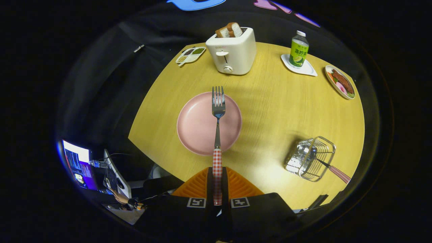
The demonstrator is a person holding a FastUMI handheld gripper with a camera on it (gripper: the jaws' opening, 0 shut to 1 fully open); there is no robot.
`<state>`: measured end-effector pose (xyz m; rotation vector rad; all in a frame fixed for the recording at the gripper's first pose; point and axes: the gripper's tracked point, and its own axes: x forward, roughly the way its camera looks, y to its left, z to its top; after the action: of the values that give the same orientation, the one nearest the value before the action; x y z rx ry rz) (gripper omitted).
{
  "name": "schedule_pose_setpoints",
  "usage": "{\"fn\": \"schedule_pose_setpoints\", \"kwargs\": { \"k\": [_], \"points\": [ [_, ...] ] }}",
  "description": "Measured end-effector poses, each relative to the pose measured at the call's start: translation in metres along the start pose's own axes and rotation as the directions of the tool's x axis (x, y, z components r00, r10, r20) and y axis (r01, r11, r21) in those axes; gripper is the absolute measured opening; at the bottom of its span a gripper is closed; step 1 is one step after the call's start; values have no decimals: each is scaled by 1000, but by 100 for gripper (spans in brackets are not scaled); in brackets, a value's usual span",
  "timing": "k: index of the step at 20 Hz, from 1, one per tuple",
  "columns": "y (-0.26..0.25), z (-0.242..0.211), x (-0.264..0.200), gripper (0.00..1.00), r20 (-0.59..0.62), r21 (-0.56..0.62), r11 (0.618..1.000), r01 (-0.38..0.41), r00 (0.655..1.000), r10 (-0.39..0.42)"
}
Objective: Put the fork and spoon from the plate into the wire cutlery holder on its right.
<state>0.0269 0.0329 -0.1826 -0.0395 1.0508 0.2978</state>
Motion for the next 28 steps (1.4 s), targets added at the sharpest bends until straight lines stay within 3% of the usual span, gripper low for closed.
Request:
{"fn": "schedule_pose_setpoints", "kwargs": {
  "k": [5, 14, 21, 28],
  "points": [
    [-63, -27, -53, 12, -104, -21, 995, 98, 990, -100],
    [-130, -64, -104, 12, -346, -89, 977, 193, 914, -212],
    [-156, -68, -103, 12, -492, -116, 972, 204, 839, -235],
    [-175, -61, -76, 12, -569, -76, 974, 215, 792, -220]
  ]
}}
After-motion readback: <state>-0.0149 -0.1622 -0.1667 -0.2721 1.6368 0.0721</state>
